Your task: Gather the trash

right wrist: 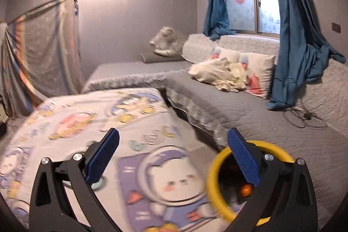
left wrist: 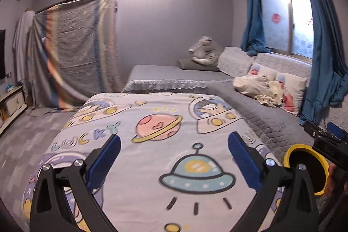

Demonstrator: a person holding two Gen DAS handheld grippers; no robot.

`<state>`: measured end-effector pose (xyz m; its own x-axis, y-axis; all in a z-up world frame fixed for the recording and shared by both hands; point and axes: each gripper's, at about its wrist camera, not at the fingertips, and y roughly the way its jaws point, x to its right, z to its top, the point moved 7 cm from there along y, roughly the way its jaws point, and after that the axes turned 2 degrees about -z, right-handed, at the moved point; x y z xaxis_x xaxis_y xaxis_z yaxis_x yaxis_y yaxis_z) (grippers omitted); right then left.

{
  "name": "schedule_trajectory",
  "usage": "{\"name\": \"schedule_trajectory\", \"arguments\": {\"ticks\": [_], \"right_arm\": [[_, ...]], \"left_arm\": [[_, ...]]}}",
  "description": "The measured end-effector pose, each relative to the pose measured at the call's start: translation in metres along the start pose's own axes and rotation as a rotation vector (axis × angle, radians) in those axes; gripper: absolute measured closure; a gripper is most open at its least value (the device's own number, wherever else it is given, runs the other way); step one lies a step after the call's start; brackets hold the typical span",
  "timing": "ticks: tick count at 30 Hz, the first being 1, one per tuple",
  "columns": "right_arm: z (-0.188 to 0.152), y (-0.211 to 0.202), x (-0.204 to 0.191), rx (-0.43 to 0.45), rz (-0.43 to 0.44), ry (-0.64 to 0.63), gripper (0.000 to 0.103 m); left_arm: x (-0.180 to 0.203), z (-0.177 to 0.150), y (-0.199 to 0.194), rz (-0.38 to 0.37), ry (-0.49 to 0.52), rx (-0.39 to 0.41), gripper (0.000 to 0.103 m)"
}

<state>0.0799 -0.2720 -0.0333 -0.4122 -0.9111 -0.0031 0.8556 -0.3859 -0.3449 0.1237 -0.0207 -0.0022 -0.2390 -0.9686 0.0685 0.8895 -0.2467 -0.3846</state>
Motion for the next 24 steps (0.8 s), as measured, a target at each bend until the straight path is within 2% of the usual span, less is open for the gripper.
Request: {"name": "schedule_trajectory", "arguments": {"ticks": [4, 7, 15, 24], "right_arm": [[-0.009, -0.018, -0.027, 0.027, -0.001, -0.030, 0.008], [-0.016, -0.020, -0.032, -0.010, 0.007, -0.020, 0.008], [-0.024, -0.021, -0.037, -0.010, -0.018, -0.042, 0.008], [-0.031, -0.016, -0.039, -0.039, -0.020, -0.041, 0.008]], "left_arm": [[-0.014, -0.016, -0.016, 0.042, -0.029, -0.004, 0.008], [-0.020, -0.024, -0.022, 0.064, -0.042, 0.001, 0.008], [-0.022, -0.027, -0.035, 0.067, -0.053, 0.033, 0.008], [-0.020, -0.028, -0.033, 0.063, -0.053, 0.025, 0.008]]}}
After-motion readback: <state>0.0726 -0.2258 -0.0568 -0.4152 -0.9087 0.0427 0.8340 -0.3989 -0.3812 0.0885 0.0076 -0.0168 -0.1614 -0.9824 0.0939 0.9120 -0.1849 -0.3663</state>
